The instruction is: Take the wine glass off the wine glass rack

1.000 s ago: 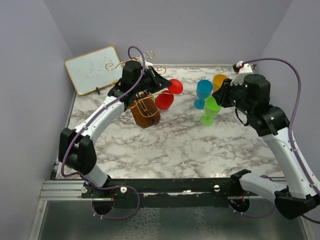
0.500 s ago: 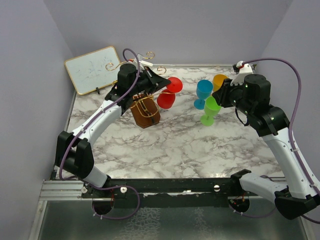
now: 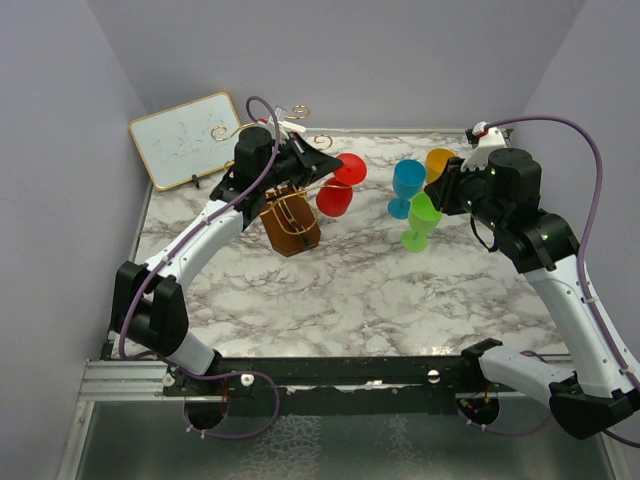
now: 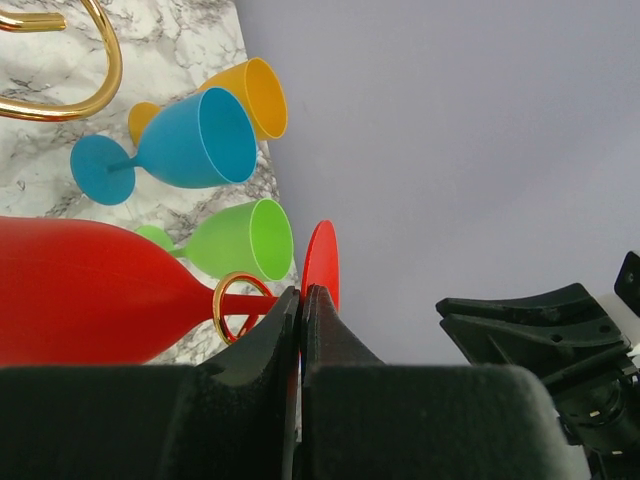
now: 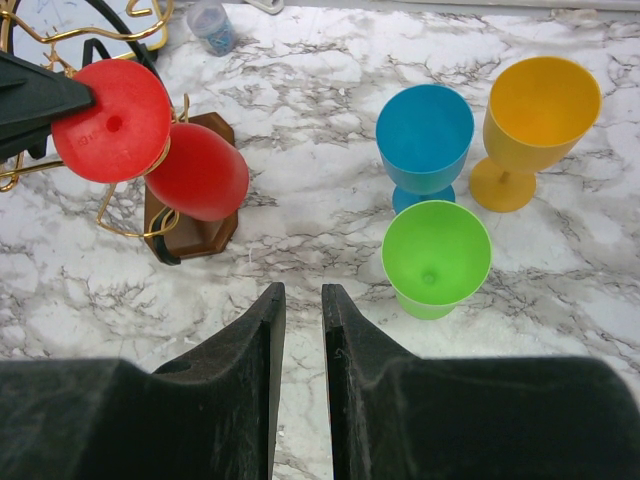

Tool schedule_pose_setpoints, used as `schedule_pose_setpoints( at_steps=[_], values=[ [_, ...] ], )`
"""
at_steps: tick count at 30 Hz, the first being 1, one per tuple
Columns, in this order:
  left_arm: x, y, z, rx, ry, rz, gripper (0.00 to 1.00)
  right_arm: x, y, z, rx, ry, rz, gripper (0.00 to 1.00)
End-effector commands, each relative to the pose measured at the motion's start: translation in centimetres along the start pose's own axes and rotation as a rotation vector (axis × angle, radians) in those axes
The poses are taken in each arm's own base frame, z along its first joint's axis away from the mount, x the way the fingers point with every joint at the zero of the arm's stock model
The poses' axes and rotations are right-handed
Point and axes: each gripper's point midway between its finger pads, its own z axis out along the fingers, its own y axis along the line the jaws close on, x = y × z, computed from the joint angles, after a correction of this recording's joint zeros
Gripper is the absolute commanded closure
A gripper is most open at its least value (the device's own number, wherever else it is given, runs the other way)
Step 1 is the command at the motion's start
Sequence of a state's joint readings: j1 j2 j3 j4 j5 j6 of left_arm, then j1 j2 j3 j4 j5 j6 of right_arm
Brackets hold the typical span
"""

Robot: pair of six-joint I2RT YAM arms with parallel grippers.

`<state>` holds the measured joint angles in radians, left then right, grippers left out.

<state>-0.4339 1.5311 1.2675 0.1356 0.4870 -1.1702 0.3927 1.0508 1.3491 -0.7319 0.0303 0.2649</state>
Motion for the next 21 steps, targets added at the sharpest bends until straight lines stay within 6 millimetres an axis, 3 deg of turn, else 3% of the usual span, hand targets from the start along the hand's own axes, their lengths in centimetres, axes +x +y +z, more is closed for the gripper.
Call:
schedule_pose_setpoints(
  at_steps=[1, 8, 21],
  values=[
    [0.9, -1.6, 0.4, 0.064, 0.072, 0.004, 1.00, -1.1, 0.7, -0.3, -0.033, -0.042, 0.008, 0.78],
    [1.1, -1.6, 0.8, 0.073, 0.088, 0.001, 1.00, -1.0, 0.6, -0.3, -0.031, -0.044, 0.009, 0.78],
    [1.3, -2.5, -1.5, 0.051, 0.061, 0.045, 1.00, -0.6, 0.7, 0.0, -0.038, -0.035, 0.016, 0.78]
  ],
)
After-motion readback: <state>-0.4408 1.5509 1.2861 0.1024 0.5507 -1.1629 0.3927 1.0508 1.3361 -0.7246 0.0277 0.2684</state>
